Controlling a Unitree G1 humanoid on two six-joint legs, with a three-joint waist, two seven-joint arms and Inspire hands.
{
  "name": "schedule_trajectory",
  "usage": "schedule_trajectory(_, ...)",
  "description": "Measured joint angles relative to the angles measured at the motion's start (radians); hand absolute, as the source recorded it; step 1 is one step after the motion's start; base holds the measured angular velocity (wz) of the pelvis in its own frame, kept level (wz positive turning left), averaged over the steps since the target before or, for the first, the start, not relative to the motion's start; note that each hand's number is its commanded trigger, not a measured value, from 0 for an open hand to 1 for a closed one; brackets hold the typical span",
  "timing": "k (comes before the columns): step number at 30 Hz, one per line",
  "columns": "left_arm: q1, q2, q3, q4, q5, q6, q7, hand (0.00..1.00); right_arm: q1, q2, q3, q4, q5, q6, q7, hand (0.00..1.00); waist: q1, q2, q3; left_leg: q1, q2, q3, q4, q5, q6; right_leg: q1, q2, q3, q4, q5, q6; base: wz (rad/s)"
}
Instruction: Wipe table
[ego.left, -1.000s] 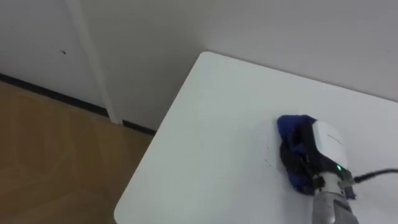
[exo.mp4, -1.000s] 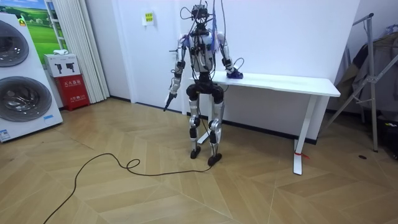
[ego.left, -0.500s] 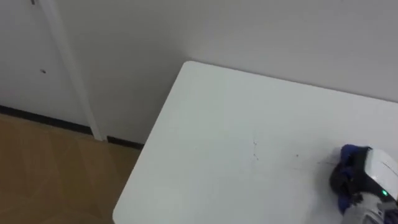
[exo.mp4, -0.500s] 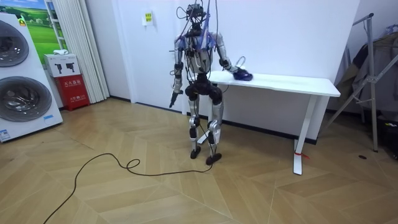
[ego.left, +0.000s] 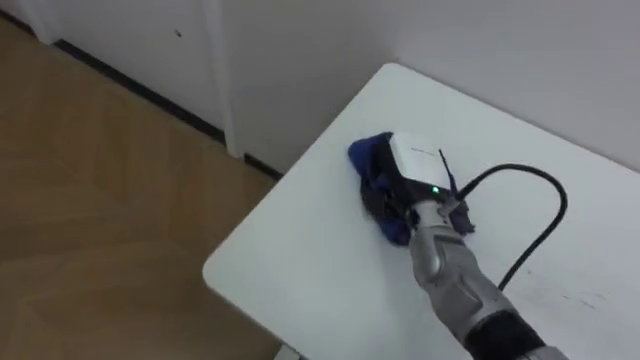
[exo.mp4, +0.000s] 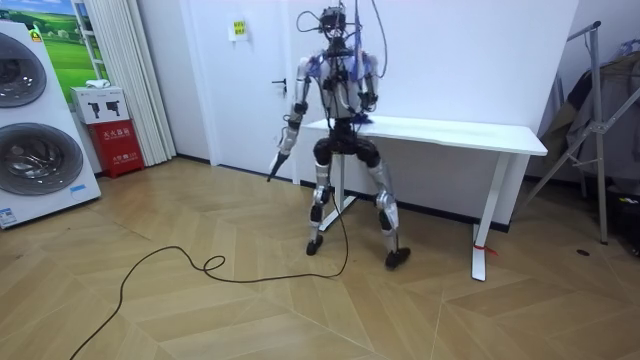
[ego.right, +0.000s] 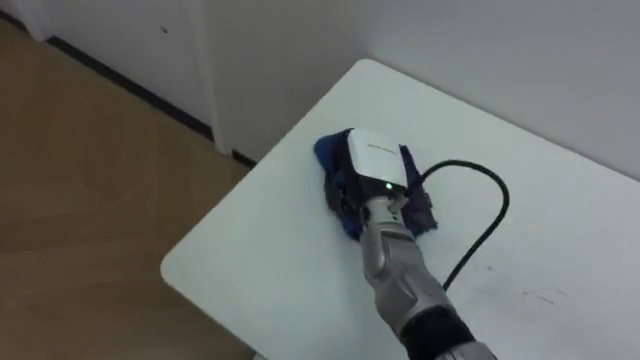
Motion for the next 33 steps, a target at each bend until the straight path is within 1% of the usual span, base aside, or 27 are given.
schedule_trajectory(1, 0.007, 0.015, 0.022, -0.026, 0.009, 0.000, 0.000, 0.00, 0.045, -0.019, -0.030, -0.004, -0.001, -0.027, -0.025, 1.00, -0.017, -0.012, -0.0106, 0.029, 0.034, 0.006, -0.029, 0.010, -0.038, 0.014, 0.034, 0.000, -0.048, 0.033, 0.016, -0.04)
schedule_trajectory(2, 0.020, 0.021, 0.040, -0.044, 0.008, -0.001, 0.001, 0.00, 0.065, -0.026, -0.046, -0.008, -0.003, -0.037, -0.030, 1.00, -0.028, -0.016, -0.0156, 0.042, 0.056, 0.012, -0.044, 0.016, -0.059, 0.014, 0.061, 0.004, -0.051, 0.045, 0.017, -0.37)
schedule_trajectory(3, 0.038, 0.025, 0.069, -0.064, 0.007, -0.008, 0.004, 0.00, 0.106, -0.055, -0.063, -0.016, 0.000, -0.040, -0.049, 1.00, -0.045, -0.010, -0.0314, 0.065, 0.102, 0.025, -0.063, 0.024, -0.105, 0.018, 0.109, -0.025, -0.025, 0.020, 0.065, -0.33)
schedule_trajectory(4, 0.050, 0.003, 0.086, -0.070, -0.003, -0.021, 0.009, 0.00, 0.146, -0.097, -0.089, -0.025, -0.001, -0.040, -0.061, 1.00, -0.074, 0.020, -0.0495, 0.073, 0.165, 0.035, -0.070, 0.051, -0.124, 0.014, 0.162, -0.035, 0.020, -0.028, 0.084, -0.20)
schedule_trajectory(5, 0.055, -0.008, 0.082, -0.073, -0.009, -0.026, 0.008, 0.00, 0.171, -0.118, -0.104, -0.031, 0.001, -0.036, -0.066, 1.00, -0.089, 0.024, -0.0528, 0.084, 0.183, 0.056, -0.081, 0.085, -0.117, 0.011, 0.173, -0.043, 0.049, -0.051, 0.069, 0.08)
schedule_trajectory(6, 0.066, -0.026, 0.065, -0.082, -0.031, -0.038, 0.007, 0.00, 0.216, -0.154, -0.127, -0.055, 0.004, -0.020, -0.066, 1.00, -0.114, 0.013, -0.0537, 0.102, 0.196, 0.117, -0.106, 0.158, -0.065, 0.005, 0.180, -0.046, 0.081, -0.100, 0.051, 0.11)
schedule_trajectory(7, 0.076, -0.045, 0.042, -0.086, -0.038, -0.043, 0.005, 0.00, 0.249, -0.177, -0.151, -0.068, 0.004, -0.001, -0.065, 1.00, -0.130, 0.003, -0.0489, 0.112, 0.203, 0.143, -0.114, 0.211, -0.039, 0.004, 0.193, -0.044, 0.089, -0.130, 0.029, 0.00)
schedule_trajectory(8, 0.083, -0.058, 0.039, -0.087, -0.039, -0.044, 0.004, 0.00, 0.257, -0.186, -0.161, -0.073, 0.004, 0.008, -0.059, 1.00, -0.135, 0.004, -0.0474, 0.113, 0.196, 0.147, -0.111, 0.214, -0.041, 0.004, 0.204, -0.040, 0.088, -0.138, 0.017, -0.21)
schedule_trajectory(9, 0.097, -0.077, 0.035, -0.088, -0.039, -0.044, 0.001, 0.00, 0.265, -0.197, -0.176, -0.081, 0.006, 0.030, -0.052, 1.00, -0.139, 0.009, -0.0448, 0.108, 0.189, 0.179, -0.091, 0.214, -0.041, 0.002, 0.229, -0.035, 0.089, -0.155, -0.007, -0.26)
schedule_trajectory(11, 0.102, -0.085, 0.035, -0.087, -0.033, -0.043, -0.004, 0.00, 0.247, -0.185, -0.179, -0.089, 0.010, 0.066, -0.025, 1.00, -0.137, 0.009, -0.0409, 0.074, 0.182, 0.181, -0.025, 0.198, -0.036, 0.002, 0.261, -0.030, 0.086, -0.174, -0.035, -0.25)
schedule_trajectory(12, 0.107, -0.093, 0.028, -0.087, -0.033, -0.041, -0.011, 0.00, 0.214, -0.169, -0.166, -0.098, 0.010, 0.079, 0.002, 1.00, -0.125, 0.017, -0.0330, 0.053, 0.152, 0.179, 0.038, 0.144, -0.025, 0.004, 0.279, -0.011, 0.083, -0.175, -0.056, -0.40)
schedule_trajectory(13, 0.113, -0.098, 0.009, -0.087, -0.034, -0.033, -0.021, 0.00, 0.184, -0.148, -0.161, -0.124, 0.009, 0.102, 0.036, 1.00, -0.112, 0.027, -0.0240, 0.017, 0.098, 0.159, 0.085, 0.085, -0.012, 0.000, 0.293, -0.003, 0.083, -0.172, -0.074, -0.42)
schedule_trajectory(14, 0.112, -0.100, -0.004, -0.087, -0.034, -0.029, -0.023, 0.00, 0.163, -0.136, -0.156, -0.125, 0.011, 0.109, 0.048, 1.00, -0.105, 0.030, -0.0166, -0.002, 0.063, 0.148, 0.093, 0.064, 0.001, -0.005, 0.296, -0.001, 0.085, -0.172, -0.080, -0.39)
schedule_trajectory(15, 0.108, -0.110, -0.018, -0.089, -0.035, -0.022, -0.027, 0.00, 0.124, -0.122, -0.135, -0.130, 0.007, 0.133, 0.060, 1.00, -0.084, 0.041, -0.0100, -0.038, -0.010, 0.134, 0.079, 0.047, 0.027, -0.027, 0.301, 0.013, 0.085, -0.173, -0.084, -0.50)
schedule_trajectory(16, 0.102, -0.116, -0.019, -0.092, -0.039, -0.015, -0.034, 0.00, 0.081, -0.122, -0.116, -0.129, 0.005, 0.143, 0.075, 1.00, -0.057, 0.049, -0.0061, -0.064, -0.063, 0.145, 0.043, 0.051, 0.071, -0.055, 0.313, 0.034, 0.084, -0.174, -0.084, -0.74)
schedule_trajectory(17, 0.101, -0.114, -0.015, -0.096, -0.046, -0.013, -0.033, 0.00, 0.061, -0.117, -0.105, -0.129, 0.004, 0.146, 0.084, 1.00, -0.035, 0.054, -0.0088, -0.064, -0.072, 0.141, 0.029, 0.059, 0.065, -0.071, 0.322, 0.054, 0.081, -0.168, -0.089, -0.87)
schedule_trajectory(18, 0.101, -0.107, -0.014, -0.106, -0.065, -0.006, -0.030, 0.00, 0.023, -0.097, -0.075, -0.129, 0.003, 0.148, 0.094, 1.00, -0.020, 0.045, -0.0075, -0.063, -0.071, 0.149, -0.013, 0.071, 0.054, -0.094, 0.335, 0.063, 0.060, -0.152, -0.093, -0.55)
schedule_trajectory(20, 0.099, -0.108, -0.018, -0.107, -0.095, 0.003, -0.030, 0.00, 0.005, -0.084, -0.047, -0.138, 0.016, 0.137, 0.094, 1.00, -0.030, 0.034, -0.0105, -0.047, -0.080, 0.148, -0.085, 0.102, 0.049, -0.088, 0.354, 0.069, 0.005, -0.125, -0.097, -0.05)
schedule_trajectory(21, 0.106, -0.109, -0.030, -0.108, -0.113, 0.006, -0.030, 0.00, 0.012, -0.091, -0.048, -0.132, 0.034, 0.122, 0.085, 1.00, -0.035, 0.042, -0.0074, -0.023, -0.089, 0.146, -0.127, 0.119, 0.052, -0.065, 0.355, 0.066, -0.021, -0.113, -0.101, 0.20)
schedule_trajectory(22, 0.118, -0.108, -0.029, -0.111, -0.113, 0.008, -0.025, 0.00, 0.038, -0.099, -0.048, -0.132, 0.037, 0.099, 0.068, 1.00, -0.058, 0.038, -0.0127, -0.003, -0.093, 0.136, -0.149, 0.126, 0.053, -0.034, 0.357, 0.055, -0.042, -0.109, -0.099, 0.28)
schedule_trajectory(23, 0.127, -0.108, -0.029, -0.112, -0.113, 0.009, -0.016, 0.00, 0.064, -0.101, -0.049, -0.127, 0.037, 0.080, 0.058, 1.00, -0.075, 0.043, -0.0121, 0.006, -0.096, 0.128, -0.154, 0.127, 0.053, -0.019, 0.357, 0.048, -0.050, -0.109, -0.098, 0.38)
schedule_trajectory(24, 0.132, -0.110, -0.026, -0.111, -0.113, 0.014, -0.008, 0.00, 0.097, -0.105, -0.052, -0.118, 0.036, 0.037, 0.017, 1.00, -0.105, 0.037, -0.0131, 0.019, -0.102, 0.113, -0.161, 0.129, 0.053, 0.002, 0.355, 0.030, -0.063, -0.110, -0.093, 0.42)
schedule_trajectory(25, 0.134, -0.111, -0.018, -0.111, -0.111, 0.015, -0.008, 0.00, 0.124, -0.106, -0.073, -0.110, 0.031, 0.001, -0.033, 1.00, -0.124, 0.036, -0.0111, 0.020, -0.106, 0.110, -0.170, 0.136, 0.055, 0.010, 0.352, 0.020, -0.073, -0.107, -0.090, 0.36)
schedule_trajectory(26, 0.128, -0.112, -0.011, -0.111, -0.111, 0.014, -0.008, 0.00, 0.138, -0.107, -0.089, -0.106, 0.030, -0.011, -0.051, 1.00, -0.131, 0.036, -0.0100, 0.022, -0.107, 0.109, -0.174, 0.141, 0.057, 0.015, 0.352, 0.016, -0.082, -0.102, -0.089, 0.21)
schedule_trajectory(29, 0.133, -0.108, 0.077, -0.138, -0.079, 0.004, -0.001, 0.00, 0.284, -0.117, -0.205, -0.104, 0.033, -0.049, -0.153, 1.00, -0.168, 0.025, -0.0170, 0.056, -0.127, 0.089, -0.212, 0.154, 0.064, 0.056, 0.339, -0.009, -0.113, -0.107, -0.061, 0.29)
schedule_trajectory(31, 0.147, -0.098, 0.117, -0.142, -0.040, -0.001, 0.015, 0.00, 0.410, -0.153, -0.301, -0.076, 0.047, -0.060, -0.230, 1.00, -0.177, 0.009, -0.0311, 0.081, -0.145, 0.081, -0.215, 0.148, 0.074, 0.089, 0.322, -0.018, -0.114, -0.110, -0.046, 0.15)
schedule_trajectory(33, 0.164, -0.095, 0.125, -0.141, -0.036, -0.002, 0.020, 0.00, 0.452, -0.168, -0.374, -0.026, 0.088, -0.058, -0.251, 1.00, -0.190, -0.002, -0.0385, 0.092, -0.153, 0.080, -0.204, 0.141, 0.084, 0.106, 0.314, -0.016, -0.115, -0.110, -0.044, -0.02)
